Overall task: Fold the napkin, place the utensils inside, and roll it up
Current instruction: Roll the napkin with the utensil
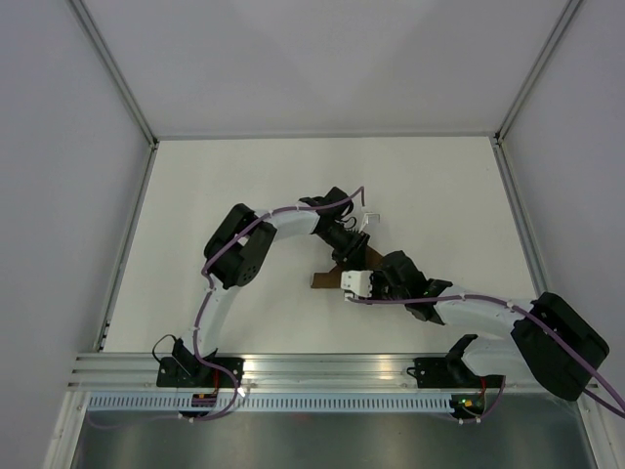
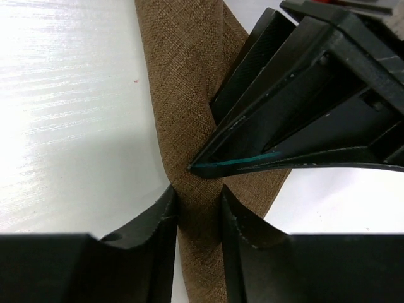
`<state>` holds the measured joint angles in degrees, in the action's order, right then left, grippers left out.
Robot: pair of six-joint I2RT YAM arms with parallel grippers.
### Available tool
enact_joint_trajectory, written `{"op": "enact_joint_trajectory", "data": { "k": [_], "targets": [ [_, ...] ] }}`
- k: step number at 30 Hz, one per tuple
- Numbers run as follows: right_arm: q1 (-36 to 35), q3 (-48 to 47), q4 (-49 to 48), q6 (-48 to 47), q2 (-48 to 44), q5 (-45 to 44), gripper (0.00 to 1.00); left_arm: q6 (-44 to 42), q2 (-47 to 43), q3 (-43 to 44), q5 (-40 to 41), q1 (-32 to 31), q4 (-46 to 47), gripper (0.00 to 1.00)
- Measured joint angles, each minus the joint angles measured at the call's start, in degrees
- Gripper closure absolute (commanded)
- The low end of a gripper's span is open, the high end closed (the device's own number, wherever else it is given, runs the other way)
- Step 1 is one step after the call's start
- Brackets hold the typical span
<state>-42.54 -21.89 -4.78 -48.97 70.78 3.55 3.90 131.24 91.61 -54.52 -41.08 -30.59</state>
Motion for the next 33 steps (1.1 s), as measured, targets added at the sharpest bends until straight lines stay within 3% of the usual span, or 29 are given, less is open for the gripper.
{"op": "enact_joint_trajectory", "data": {
  "k": [12,18,25,33],
  "targets": [
    [0.0,-6.7,11.0,-0.1,2.4,4.9,0.74,1.3,-5.1,-2.5,5.2,2.5,0.6,0.51],
    [1.1,-13.4,19.2,-0.4,7.1,9.8,0.75,4.2,-15.0,-8.1,10.8,6.2,5.8,0.51],
    [6.1,-25.1,31.4,-3.0,17.4,17.4,0.75,9.8,-35.9,-26.2,24.7,11.3,18.8,0.51],
    [12.0,-41.2,48.7,-7.8,32.0,26.7,0.75,12.6,-65.1,-58.6,39.2,9.6,47.1,0.47]
  ]
}}
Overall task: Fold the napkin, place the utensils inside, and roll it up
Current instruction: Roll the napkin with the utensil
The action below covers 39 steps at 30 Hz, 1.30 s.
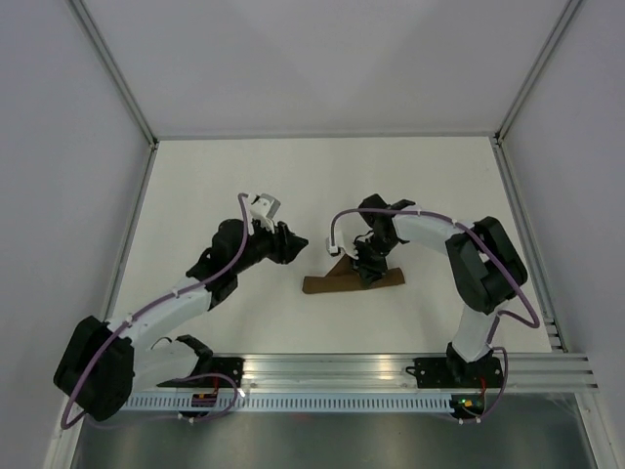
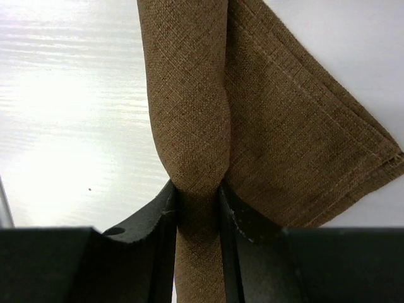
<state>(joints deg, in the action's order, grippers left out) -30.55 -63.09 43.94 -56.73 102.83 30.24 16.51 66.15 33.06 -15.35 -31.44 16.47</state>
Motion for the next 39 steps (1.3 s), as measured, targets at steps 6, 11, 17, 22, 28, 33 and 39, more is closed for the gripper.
{"op": "enact_joint_trajectory", "data": {
  "k": [6,11,17,22,28,33,39],
  "targets": [
    [3.0,-11.3,12.7,-3.1,10.3,5.6,0.74,-3.5,-8.9,-10.8,12.0,-8.2,12.5,0.46],
    [4.3,-18.1,20.2,-4.5,16.4,8.0,0.74,-10.9,-7.1,-11.9,21.5,-18.6,16.3,0.46],
    [4.9,-22.6,25.2,-4.9,20.5,9.0,0.74,-21.0,7.1,-6.9,27.3,-29.1,16.2,0.45],
    [4.9,-23.7,27.1,-4.8,21.8,9.7,0.74,-28.2,19.7,0.8,27.5,-34.5,14.8,0.45],
    [4.9,-23.8,28.3,-4.1,22.7,10.5,0.74,-33.0,30.0,6.8,27.2,-36.9,13.3,0.45],
    [4.9,-23.9,29.0,-3.5,23.1,11.0,0.74,-35.1,34.0,7.6,27.3,-37.1,13.4,0.45],
    [4.9,-24.6,29.6,-3.0,23.8,11.0,0.74,-36.9,36.8,9.3,28.4,-37.1,14.3,0.46]
  ]
}}
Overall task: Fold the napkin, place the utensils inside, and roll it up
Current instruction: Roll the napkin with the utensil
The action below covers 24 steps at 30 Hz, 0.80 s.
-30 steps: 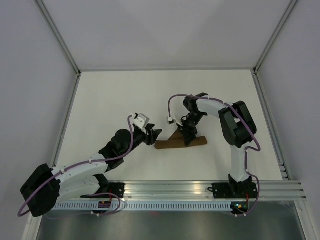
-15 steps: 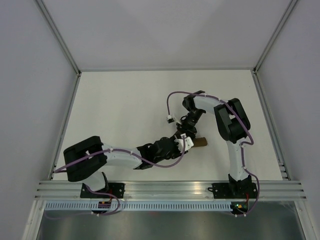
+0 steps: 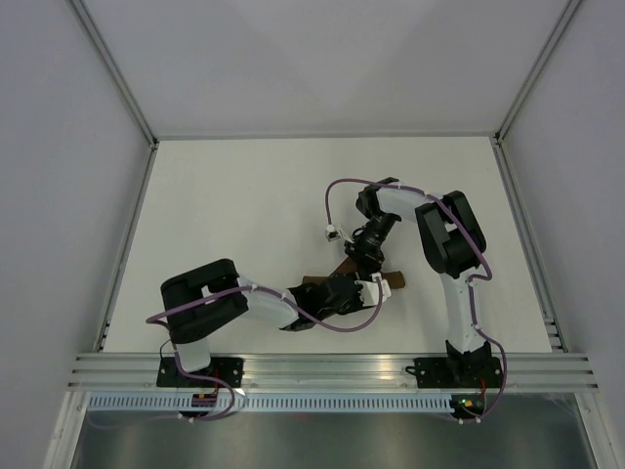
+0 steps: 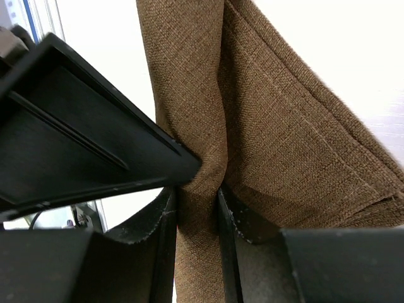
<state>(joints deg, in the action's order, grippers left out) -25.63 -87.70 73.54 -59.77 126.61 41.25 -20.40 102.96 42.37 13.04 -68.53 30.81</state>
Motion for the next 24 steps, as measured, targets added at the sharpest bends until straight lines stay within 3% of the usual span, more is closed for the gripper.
{"op": "enact_joint_trajectory", "data": {
  "k": [2,4,5,8,11,15,19,24],
  "targets": [
    [0.0,0.0,0.0,0.0,0.0,0.0,0.74,-0.3,0.9,0.5,0.4,0.1,0.3,0.48],
    [0.0,0.0,0.0,0.0,0.0,0.0,0.74,-0.3,1.4,0.8,0.5,0.3,0.6,0.56],
    [0.0,0.0,0.0,0.0,0.0,0.0,0.74,-0.3,1.6,1.0,0.5,0.6,0.6,0.65],
    [0.0,-0.1,0.1,0.0,0.0,0.0,0.73,-0.3,1.7,1.1,-0.1,1.0,0.4,0.74],
    [0.0,-0.2,0.2,0.0,0.2,0.0,0.64,-0.2,1.8,1.3,-0.7,1.2,-0.2,0.84],
    [0.2,-0.3,1.2,0.4,0.1,0.3,0.43,0.0,1.7,2.0,-3.1,2.1,-1.6,0.88],
    [0.4,-0.5,2.3,0.8,-0.6,0.4,0.33,0.0,1.7,2.8,-6.4,3.1,-3.3,0.91],
    [0.7,-0.4,1.7,1.2,-2.2,-1.1,0.29,0.8,1.7,3.9,-10.0,4.4,-4.9,0.92]
  ]
}}
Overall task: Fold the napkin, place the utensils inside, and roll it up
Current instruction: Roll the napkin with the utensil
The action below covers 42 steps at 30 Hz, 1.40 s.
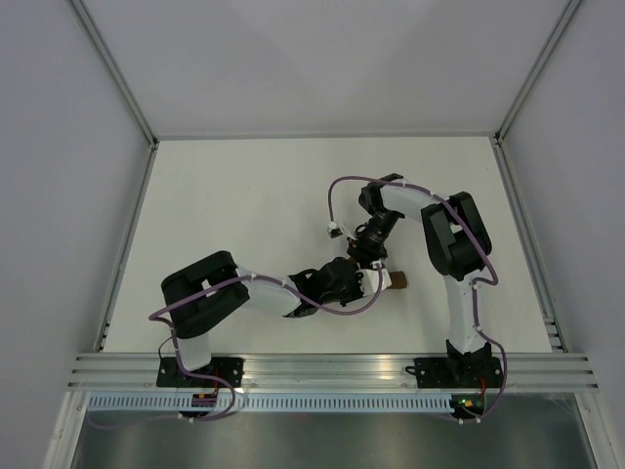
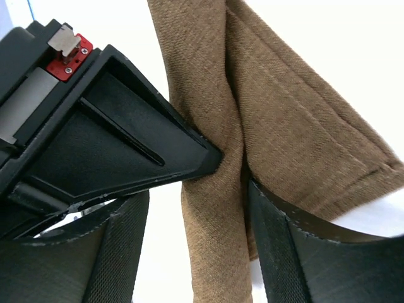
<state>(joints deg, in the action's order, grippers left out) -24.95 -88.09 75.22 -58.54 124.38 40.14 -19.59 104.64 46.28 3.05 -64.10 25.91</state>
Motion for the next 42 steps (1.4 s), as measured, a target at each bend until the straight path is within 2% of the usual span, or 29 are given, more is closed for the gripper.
{"op": "enact_joint_trajectory", "data": {
  "k": [8,19,23,28,36,38,42],
  "targets": [
    [1.6,2.0,-7.6,3.3,-3.9,-1.9,0.28,2.9,0.3,1.5,-5.7,2.9,-1.6,0.92],
    [8.9,7.7,-23.9,14.0,-17.4,-2.5,0.27,8.3,0.5,3.9,-18.6,9.6,-5.8,0.89],
    [13.4,13.1,-31.6,18.0,-25.3,-2.6,0.27,10.7,2.2,8.3,-25.6,13.7,-12.0,0.87],
    [17.2,26.0,-41.0,19.5,-38.4,-3.9,0.25,13.4,7.0,16.6,-35.6,18.8,-21.5,0.84],
    [14.8,45.7,-51.7,16.8,-57.6,-6.4,0.23,15.8,18.4,31.4,-54.6,25.1,-36.7,0.81],
    [12.3,49.6,-54.5,15.9,-61.0,-8.5,0.22,15.8,20.8,34.5,-57.7,25.9,-40.0,0.81],
    [2.1,56.8,-60.7,14.2,-65.2,-15.2,0.22,15.8,25.4,40.7,-62.4,26.9,-47.4,0.8]
  ]
}}
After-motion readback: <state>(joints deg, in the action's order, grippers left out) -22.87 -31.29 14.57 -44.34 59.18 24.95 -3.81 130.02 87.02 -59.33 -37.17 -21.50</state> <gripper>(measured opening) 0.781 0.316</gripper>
